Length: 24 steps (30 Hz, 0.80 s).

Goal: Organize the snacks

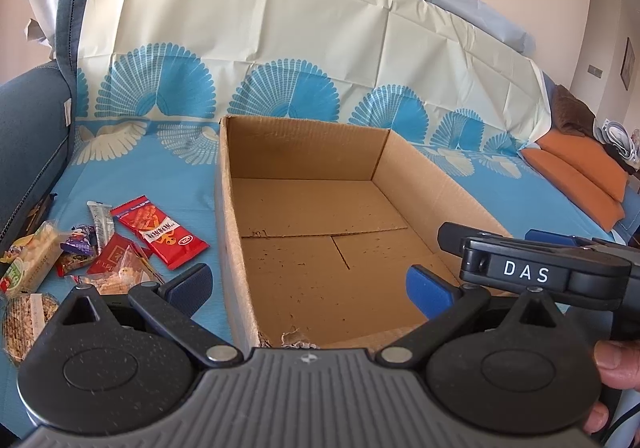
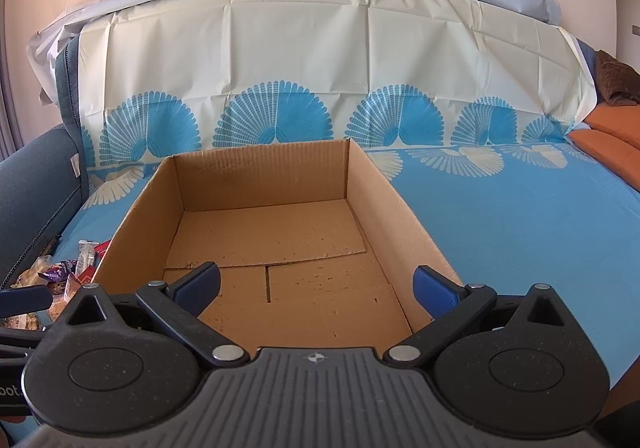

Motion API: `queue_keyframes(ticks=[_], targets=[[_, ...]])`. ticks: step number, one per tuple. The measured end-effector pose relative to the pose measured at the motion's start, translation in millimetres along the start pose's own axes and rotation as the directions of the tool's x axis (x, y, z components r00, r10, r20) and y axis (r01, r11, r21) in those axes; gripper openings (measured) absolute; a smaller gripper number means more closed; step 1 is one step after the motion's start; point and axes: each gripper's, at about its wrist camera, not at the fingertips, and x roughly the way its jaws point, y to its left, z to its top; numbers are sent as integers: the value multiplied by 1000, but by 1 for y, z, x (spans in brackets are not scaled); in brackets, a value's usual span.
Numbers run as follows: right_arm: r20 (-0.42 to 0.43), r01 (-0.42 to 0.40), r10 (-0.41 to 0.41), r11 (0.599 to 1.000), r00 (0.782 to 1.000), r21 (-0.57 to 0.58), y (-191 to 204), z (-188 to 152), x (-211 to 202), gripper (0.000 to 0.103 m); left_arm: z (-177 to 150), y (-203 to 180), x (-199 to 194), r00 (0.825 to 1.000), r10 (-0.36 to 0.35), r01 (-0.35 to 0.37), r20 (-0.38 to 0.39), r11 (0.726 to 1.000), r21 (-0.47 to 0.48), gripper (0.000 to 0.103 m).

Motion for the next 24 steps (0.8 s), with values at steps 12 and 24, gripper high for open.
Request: queue_keyframes(ticks=[12, 24], targets=[[-2, -1, 1, 1000, 1000, 1, 0, 0, 0, 102, 2, 1, 0, 1000, 0, 0, -1, 1000, 0, 103], [26, -21, 22, 1000, 999, -18, 5, 5, -5, 90, 2, 7, -5, 1000, -19, 19, 18, 1000, 4, 103]])
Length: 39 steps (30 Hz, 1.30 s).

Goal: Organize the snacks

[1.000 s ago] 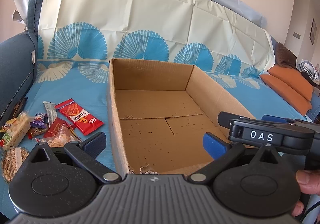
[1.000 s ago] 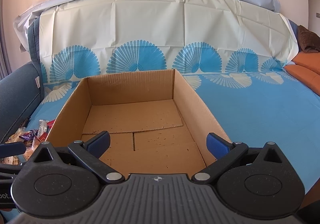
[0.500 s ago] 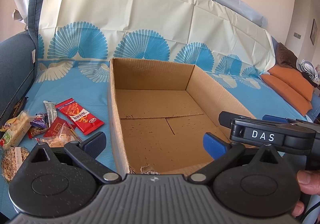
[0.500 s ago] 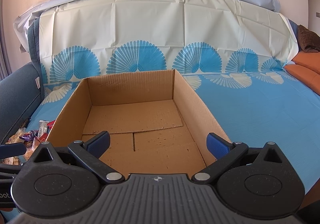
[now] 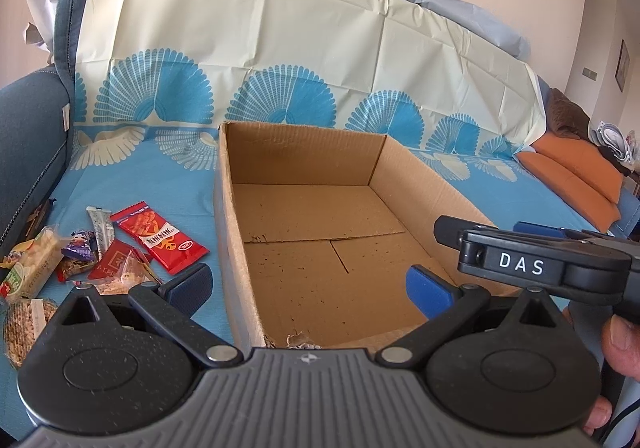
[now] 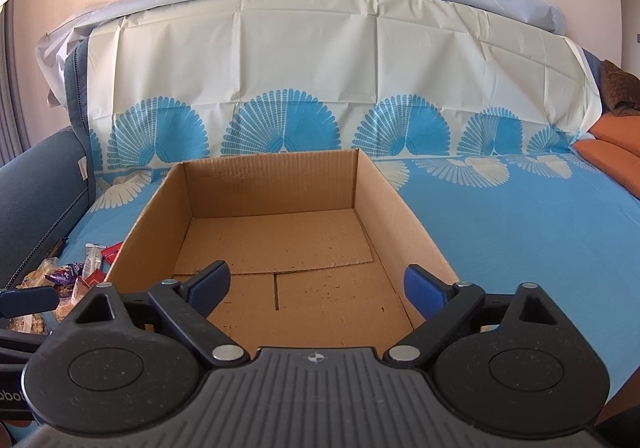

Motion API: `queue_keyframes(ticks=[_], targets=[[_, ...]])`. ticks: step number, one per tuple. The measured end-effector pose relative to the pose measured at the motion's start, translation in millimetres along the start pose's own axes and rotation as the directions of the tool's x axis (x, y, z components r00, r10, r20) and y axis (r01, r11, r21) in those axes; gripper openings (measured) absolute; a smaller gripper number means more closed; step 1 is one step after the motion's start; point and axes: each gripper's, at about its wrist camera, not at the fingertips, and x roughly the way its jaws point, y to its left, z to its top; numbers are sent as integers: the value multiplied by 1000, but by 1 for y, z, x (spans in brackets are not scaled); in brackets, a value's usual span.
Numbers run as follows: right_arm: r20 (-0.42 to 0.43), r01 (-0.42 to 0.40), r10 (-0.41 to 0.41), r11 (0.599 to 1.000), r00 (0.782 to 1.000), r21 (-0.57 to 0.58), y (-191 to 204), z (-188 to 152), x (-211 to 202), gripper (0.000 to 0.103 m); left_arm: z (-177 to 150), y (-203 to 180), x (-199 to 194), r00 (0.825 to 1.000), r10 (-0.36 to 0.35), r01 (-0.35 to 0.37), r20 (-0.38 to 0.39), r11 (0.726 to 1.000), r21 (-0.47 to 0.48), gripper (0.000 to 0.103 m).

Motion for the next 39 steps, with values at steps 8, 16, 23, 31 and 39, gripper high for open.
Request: queue_keyframes(ticks=[8, 16, 23, 31, 39], targets=[[19, -46, 46, 999, 999, 4, 18, 4, -3, 64, -1, 11, -14, 1000, -23, 23, 21, 1000, 3, 101], [33, -155, 153, 987, 988, 37, 50, 13, -9, 65, 11, 62, -38, 996, -64, 64, -53, 998, -18, 35], [46, -276, 276, 961, 960, -8, 94, 11, -17, 64, -2, 141, -52, 990, 131, -126, -44, 986, 105, 36], [-11, -513, 513, 857, 858, -50, 155, 11, -20, 55, -22, 221, -68, 985, 172, -167, -9, 945, -280, 51], [-201, -473, 481, 877, 854, 90, 208, 4, 41, 59, -18, 237, -67, 982, 190, -184, -21, 913, -363, 72]])
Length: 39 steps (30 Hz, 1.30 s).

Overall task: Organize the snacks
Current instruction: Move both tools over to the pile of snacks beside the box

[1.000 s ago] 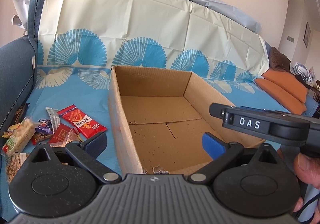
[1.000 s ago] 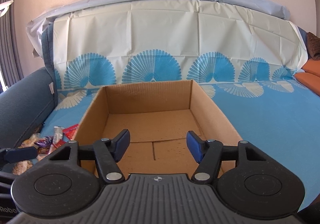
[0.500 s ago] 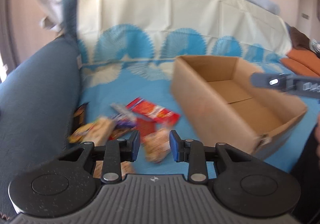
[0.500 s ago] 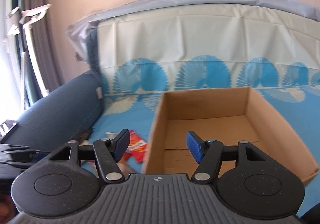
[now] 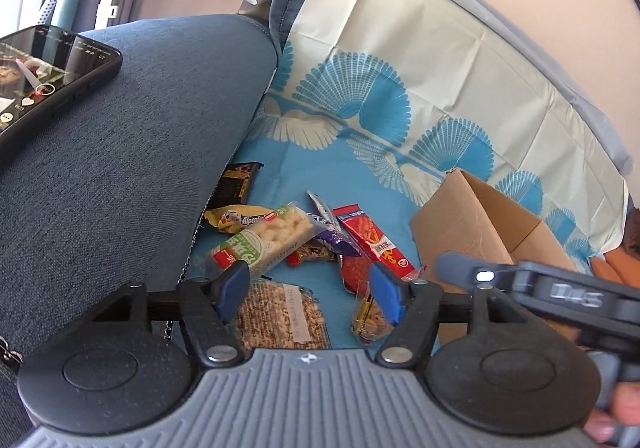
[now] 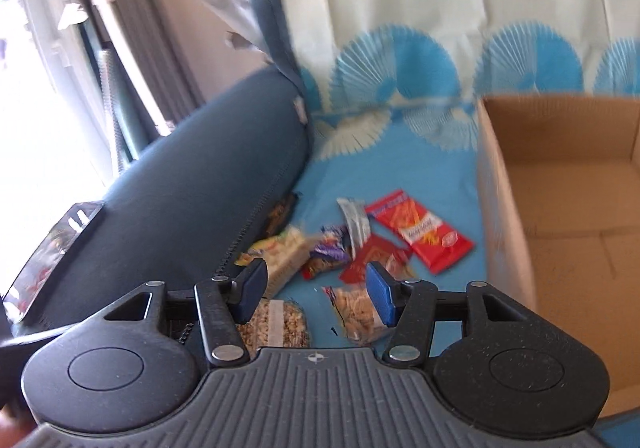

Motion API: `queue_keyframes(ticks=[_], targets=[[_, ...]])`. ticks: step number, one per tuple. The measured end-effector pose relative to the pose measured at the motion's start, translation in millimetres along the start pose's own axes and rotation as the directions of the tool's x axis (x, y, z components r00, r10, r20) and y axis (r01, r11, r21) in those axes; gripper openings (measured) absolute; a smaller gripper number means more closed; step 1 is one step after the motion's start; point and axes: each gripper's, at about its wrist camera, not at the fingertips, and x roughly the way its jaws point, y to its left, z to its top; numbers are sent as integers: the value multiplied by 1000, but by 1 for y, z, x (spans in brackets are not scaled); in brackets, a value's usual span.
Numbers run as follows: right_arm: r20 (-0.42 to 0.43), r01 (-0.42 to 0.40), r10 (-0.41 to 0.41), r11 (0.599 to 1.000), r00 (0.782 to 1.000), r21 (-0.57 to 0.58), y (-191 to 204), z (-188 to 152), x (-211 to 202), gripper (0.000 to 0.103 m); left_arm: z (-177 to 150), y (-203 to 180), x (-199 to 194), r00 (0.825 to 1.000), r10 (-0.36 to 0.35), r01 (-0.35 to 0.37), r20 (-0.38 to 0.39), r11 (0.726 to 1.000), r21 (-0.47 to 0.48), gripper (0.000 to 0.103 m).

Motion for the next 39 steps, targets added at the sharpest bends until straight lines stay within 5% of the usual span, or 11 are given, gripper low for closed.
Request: queue_keyframes(ticks=[7, 16, 27, 28, 29, 37, 39], targets=[[-85, 117, -110, 990, 990, 78, -21, -23, 56, 82, -1, -5, 2, 1000, 19, -19, 9, 999, 29, 73], [-159, 178, -170, 983, 973, 37, -34, -24, 98, 86, -2, -6, 8, 1000, 16, -17, 18, 999, 37, 77], [-109, 142, -167, 968, 980, -206, -11, -31, 80, 30, -2, -6, 10, 1000, 16, -16, 9, 999, 37, 78], [-101, 140, -166, 963, 981, -230, -9, -32, 76, 10, -2, -6, 11, 1000, 15, -15, 7, 999, 36, 78], [-99, 138, -167, 957, 981, -254, -7, -33, 72, 0, -2, -6, 11, 1000, 12, -12, 3, 999, 35, 79], [-156, 76, -134, 939, 979, -335, 1, -50, 44, 2, -1, -8, 12, 1000, 8, -7, -24, 1000, 27, 83], [-127, 72, -116, 948, 985, -309, 0, -50, 41, 24, -1, -7, 11, 1000, 4, -3, -23, 1000, 24, 83]])
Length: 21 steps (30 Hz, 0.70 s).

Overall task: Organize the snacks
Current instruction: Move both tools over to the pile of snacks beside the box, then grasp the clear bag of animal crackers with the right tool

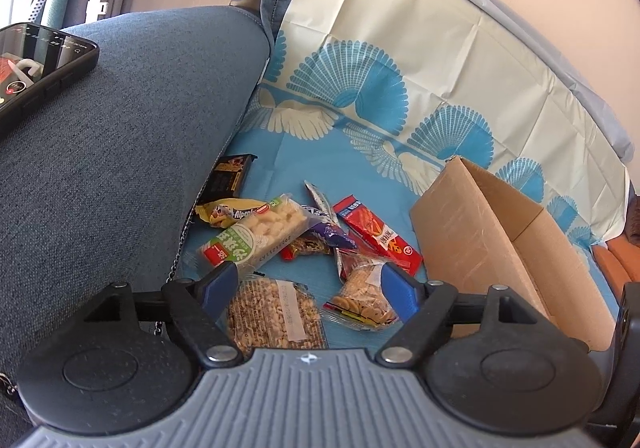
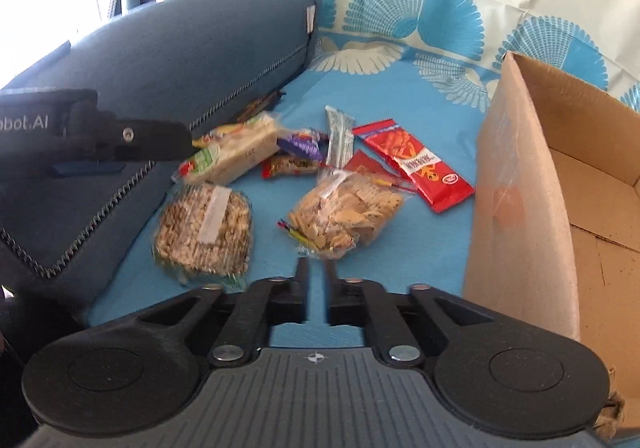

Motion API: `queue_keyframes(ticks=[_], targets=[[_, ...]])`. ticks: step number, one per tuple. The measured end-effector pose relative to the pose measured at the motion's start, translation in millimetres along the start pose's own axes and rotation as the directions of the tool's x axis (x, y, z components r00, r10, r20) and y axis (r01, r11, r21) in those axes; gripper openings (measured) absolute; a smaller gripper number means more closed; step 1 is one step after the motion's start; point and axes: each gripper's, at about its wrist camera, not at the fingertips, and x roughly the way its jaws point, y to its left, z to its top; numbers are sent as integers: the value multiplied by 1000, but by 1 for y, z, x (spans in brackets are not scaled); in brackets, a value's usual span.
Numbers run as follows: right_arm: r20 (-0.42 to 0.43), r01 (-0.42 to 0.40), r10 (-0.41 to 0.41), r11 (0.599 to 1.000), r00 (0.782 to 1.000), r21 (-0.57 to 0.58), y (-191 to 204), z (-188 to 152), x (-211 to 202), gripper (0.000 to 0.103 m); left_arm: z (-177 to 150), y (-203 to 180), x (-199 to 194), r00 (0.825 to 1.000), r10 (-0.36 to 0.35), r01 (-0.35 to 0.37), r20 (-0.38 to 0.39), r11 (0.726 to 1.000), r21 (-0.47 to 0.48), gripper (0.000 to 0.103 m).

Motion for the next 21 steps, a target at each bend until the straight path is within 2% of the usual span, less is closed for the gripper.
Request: queue_keyframes(ticks=[1, 2, 4, 8, 15, 16, 17, 21], targets=[[24, 2, -2, 1000, 1000, 5, -1, 1, -1, 50, 0, 0, 0, 1000, -1, 1, 0, 1000, 0, 83], [52, 10, -10, 1000, 999, 10, -1, 2, -1, 66, -1, 0, 0, 1000, 0, 0, -1, 1000, 3, 83], [89, 8, -10, 1000, 996, 19, -2, 5, 4, 71, -2, -1, 0, 1000, 2, -2, -2, 1000, 12, 84], [85, 29, -33, 999, 996, 39, -8, 11, 23, 78, -2, -2, 3, 1000, 4, -3, -8, 1000, 23, 85], [28, 28, -31, 992, 999, 119, -23, 16, 48, 76, -3, -1, 7, 1000, 2, -2, -7, 1000, 20, 85], [21, 24, -27, 992, 999, 125, -24, 16, 50, 67, -3, -1, 8, 1000, 3, -3, -9, 1000, 21, 85], [13, 16, -18, 992, 1000, 126, -25, 16, 51, 50, -3, -1, 8, 1000, 4, -3, -10, 1000, 22, 85], [38, 3, -7, 996, 999, 89, -23, 14, 44, 42, -3, -1, 8, 1000, 4, -3, -11, 1000, 22, 85]])
